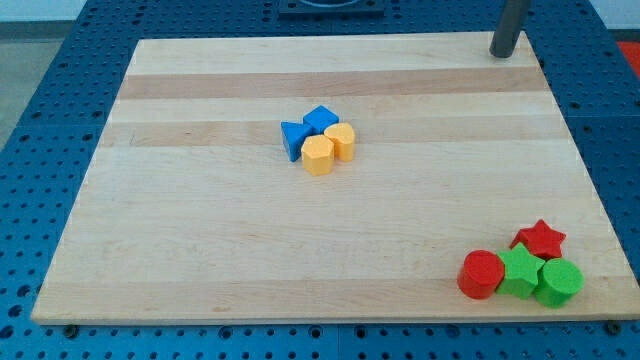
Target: Move your arm towards the bottom left of the board
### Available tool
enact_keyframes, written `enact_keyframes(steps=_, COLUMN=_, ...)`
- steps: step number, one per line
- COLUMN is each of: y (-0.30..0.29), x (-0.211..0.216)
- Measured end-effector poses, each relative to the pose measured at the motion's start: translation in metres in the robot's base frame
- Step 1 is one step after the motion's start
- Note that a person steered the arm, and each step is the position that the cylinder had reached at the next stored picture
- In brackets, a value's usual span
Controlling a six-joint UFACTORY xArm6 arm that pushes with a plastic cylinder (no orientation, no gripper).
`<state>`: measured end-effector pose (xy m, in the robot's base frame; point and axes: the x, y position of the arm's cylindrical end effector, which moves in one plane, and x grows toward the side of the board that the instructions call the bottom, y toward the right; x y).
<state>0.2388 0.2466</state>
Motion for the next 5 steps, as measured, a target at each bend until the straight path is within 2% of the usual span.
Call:
enact_keyframes(steps=1, y=0.0, x=0.009)
enact_keyframes(steps=2, y=0.001, x=0.038)
enact_keyframes(steps=3, y=-0.009, x=0.097)
enact_keyframes(steps=4, y=-0.009, x=0.11)
enact_keyframes(steps=5, y=0.027, x=0.142)
